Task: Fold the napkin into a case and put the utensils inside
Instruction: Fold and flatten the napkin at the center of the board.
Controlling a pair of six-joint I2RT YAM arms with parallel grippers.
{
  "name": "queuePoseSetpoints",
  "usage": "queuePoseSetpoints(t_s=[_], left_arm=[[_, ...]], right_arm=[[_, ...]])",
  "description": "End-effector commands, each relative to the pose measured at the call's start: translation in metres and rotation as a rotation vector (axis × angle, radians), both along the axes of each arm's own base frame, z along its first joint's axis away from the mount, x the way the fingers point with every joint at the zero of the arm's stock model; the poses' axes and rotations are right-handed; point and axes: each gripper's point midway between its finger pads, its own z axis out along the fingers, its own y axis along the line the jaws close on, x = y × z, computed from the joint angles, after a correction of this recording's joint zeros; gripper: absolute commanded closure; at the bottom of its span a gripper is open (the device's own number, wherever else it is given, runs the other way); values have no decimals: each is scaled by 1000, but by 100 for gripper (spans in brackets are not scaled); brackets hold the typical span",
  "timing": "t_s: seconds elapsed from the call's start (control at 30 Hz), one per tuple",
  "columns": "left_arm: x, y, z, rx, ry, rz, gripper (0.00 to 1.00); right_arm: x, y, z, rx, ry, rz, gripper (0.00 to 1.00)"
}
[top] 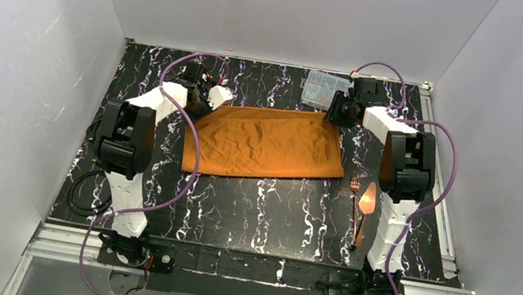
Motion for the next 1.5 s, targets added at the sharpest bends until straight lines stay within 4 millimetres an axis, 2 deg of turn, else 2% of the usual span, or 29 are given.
queuePoseSetpoints(t_s=[0.0, 0.3, 0.77, 0.83, 0.93, 1.03, 1.17, 1.3, 1.37, 1.47], left_arm=[[4, -8, 23, -32, -43, -8, 100], [4, -8, 21, -34, -39, -6, 100], [4, -8, 21, -33, -37, -14, 100], [4, -8, 21, -32, -39, -15, 100], [4, -8, 22, -34, -40, -16, 100], [4, -8, 23, -34, -44, -15, 100], [3, -8, 25, -32, -49, -17, 100], [3, -7, 30, -31, -64, -17, 100], [3, -8, 32, -36, -68, -17, 100], [2, -9, 35, -46, -72, -14, 100]], right_arm=[[16, 3, 13, -10, -50, -4, 55], [6, 0, -2, -58, -10, -19, 64], [0, 11, -4, -159, -27, -15, 74], [-1, 12, -3, -182, -31, -19, 79], [0, 14, 5, -204, -55, -31, 88], [4, 9, 22, -233, -100, -59, 95], [9, -2, 49, -262, -166, -111, 97], [8, -12, 68, -287, -215, -154, 97], [7, -14, 69, -291, -224, -163, 97], [5, -14, 60, -290, -208, -162, 98]])
